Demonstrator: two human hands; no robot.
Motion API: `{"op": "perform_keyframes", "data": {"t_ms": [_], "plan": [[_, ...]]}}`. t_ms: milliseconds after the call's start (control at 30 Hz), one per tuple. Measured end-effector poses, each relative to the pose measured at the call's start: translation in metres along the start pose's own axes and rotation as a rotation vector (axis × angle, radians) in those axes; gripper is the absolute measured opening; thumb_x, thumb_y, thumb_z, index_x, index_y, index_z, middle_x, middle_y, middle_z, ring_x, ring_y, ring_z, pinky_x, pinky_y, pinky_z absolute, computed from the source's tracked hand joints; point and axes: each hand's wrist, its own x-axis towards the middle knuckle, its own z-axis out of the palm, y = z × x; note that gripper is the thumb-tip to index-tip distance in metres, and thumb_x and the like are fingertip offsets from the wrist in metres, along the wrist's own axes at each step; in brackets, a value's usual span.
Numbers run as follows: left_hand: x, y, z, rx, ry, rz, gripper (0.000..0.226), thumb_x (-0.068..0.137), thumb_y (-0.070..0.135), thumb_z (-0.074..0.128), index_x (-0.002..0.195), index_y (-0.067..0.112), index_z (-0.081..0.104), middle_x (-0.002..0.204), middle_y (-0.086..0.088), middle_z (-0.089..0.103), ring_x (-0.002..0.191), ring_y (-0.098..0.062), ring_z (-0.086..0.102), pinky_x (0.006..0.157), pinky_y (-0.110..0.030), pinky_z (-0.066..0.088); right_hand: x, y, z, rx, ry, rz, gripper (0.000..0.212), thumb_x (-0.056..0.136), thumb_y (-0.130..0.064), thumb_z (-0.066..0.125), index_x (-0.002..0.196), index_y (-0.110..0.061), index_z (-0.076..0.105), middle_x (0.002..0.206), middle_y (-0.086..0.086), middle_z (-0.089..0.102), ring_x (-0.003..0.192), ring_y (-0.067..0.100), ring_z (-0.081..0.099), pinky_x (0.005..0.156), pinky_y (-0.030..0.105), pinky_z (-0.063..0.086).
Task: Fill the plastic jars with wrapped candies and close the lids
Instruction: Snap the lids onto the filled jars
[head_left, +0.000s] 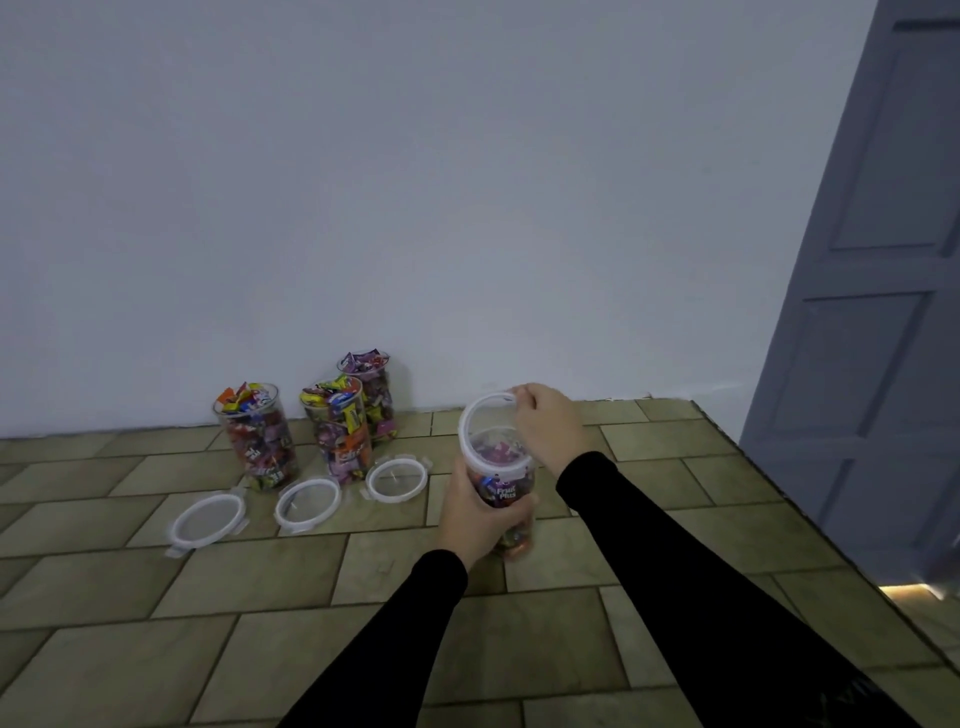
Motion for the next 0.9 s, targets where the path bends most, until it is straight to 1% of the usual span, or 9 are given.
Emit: {"op": "perform_keyframes", "data": {"t_ms": [100,133,300,367,467,633,700,800,900], "plan": [[0.001,-0.001,-0.001,-0.007,-0.014,-0.002,0.083,0.061,0.021,0.09,0.129,0.024,0.042,0.118,0.009,0.062,0.106,-0.002,0.06,0.081,-0.013,0.049,0.006,0.002,0.002,-0.142,-0.035,-0.028,0.04,0.102,-0.021,0.036,0.07,-0.006,0.055,0.068,0.006,0.054,0.072,0.021,0.047,0.054,0.026,0.027],[0.001,-0.001,-0.001,-0.003,-0.01,0.006,0.086,0.06,0.023,0.091,0.13,0.024,0.042,0.118,0.01,0.063,0.107,-0.002,0.061,0.083,-0.015,0.05,0.006,0.002,0.003,-0.167,-0.042,-0.031,0.042,0.103,-0.021,0.036,0.066,-0.006,0.05,0.063,0.004,0.049,0.07,0.022,0.046,0.054,0.027,0.025],[0.0,-0.002,-0.002,0.005,0.004,0.042,0.083,0.059,0.016,0.09,0.129,0.022,0.045,0.116,0.012,0.064,0.105,0.002,0.061,0.082,-0.013,0.049,0.007,0.01,0.005,-0.268,-0.111,-0.013,0.034,0.103,-0.017,0.032,0.077,-0.005,0.05,0.063,0.005,0.042,0.08,0.021,0.041,0.069,0.022,0.025],[0.0,-0.002,-0.003,-0.001,0.001,0.05,0.082,0.059,0.015,0.09,0.128,0.024,0.045,0.116,0.012,0.064,0.105,0.002,0.061,0.083,-0.013,0.049,0.008,0.013,0.006,-0.256,-0.119,0.0,0.041,0.103,-0.017,0.033,0.066,-0.007,0.048,0.064,0.005,0.046,0.071,0.021,0.044,0.056,0.02,0.028],[0.001,-0.003,-0.003,0.001,-0.004,0.043,0.081,0.058,0.019,0.091,0.125,0.026,0.046,0.114,0.013,0.064,0.104,0.001,0.062,0.084,-0.016,0.049,0.009,0.018,0.007,-0.245,-0.104,0.02,0.048,0.102,-0.019,0.036,0.055,-0.015,0.039,0.058,-0.001,0.043,0.054,0.012,0.041,0.048,0.013,0.036],[0.003,-0.006,-0.003,-0.013,-0.024,0.013,0.084,0.056,0.023,0.091,0.127,0.023,0.046,0.114,0.011,0.065,0.103,-0.002,0.063,0.089,-0.026,0.054,0.011,0.026,0.011,-0.217,-0.071,0.074,0.043,0.1,-0.02,0.041,0.062,-0.003,0.05,0.065,0.011,0.049,0.056,0.018,0.044,0.051,0.025,0.027],[0.003,-0.005,-0.004,-0.009,-0.024,0.019,0.082,0.058,0.02,0.091,0.127,0.021,0.046,0.114,0.011,0.065,0.103,-0.002,0.063,0.088,-0.025,0.053,0.01,0.027,0.012,-0.28,-0.068,0.056,0.041,0.1,-0.023,0.041,0.075,0.001,0.063,0.075,0.013,0.055,0.071,0.025,0.056,0.062,0.029,0.036],[0.003,-0.005,-0.004,0.004,-0.023,0.024,0.085,0.057,0.022,0.091,0.129,0.021,0.045,0.117,0.009,0.064,0.106,-0.004,0.063,0.089,-0.024,0.053,0.007,0.023,0.01,-0.431,0.005,-0.063,0.032,0.098,-0.034,0.045,0.111,-0.017,0.068,0.11,0.006,0.057,0.104,0.025,0.055,0.09,0.037,0.045],[0.002,-0.001,-0.005,0.013,-0.036,0.028,0.085,0.061,0.017,0.09,0.131,0.024,0.042,0.118,0.014,0.06,0.104,0.006,0.059,0.083,-0.013,0.049,0.0,0.015,0.011,-0.495,0.011,-0.238,0.04,0.089,-0.055,0.05,0.11,-0.026,0.069,0.116,-0.006,0.058,0.109,0.017,0.049,0.096,0.04,0.04]]}}
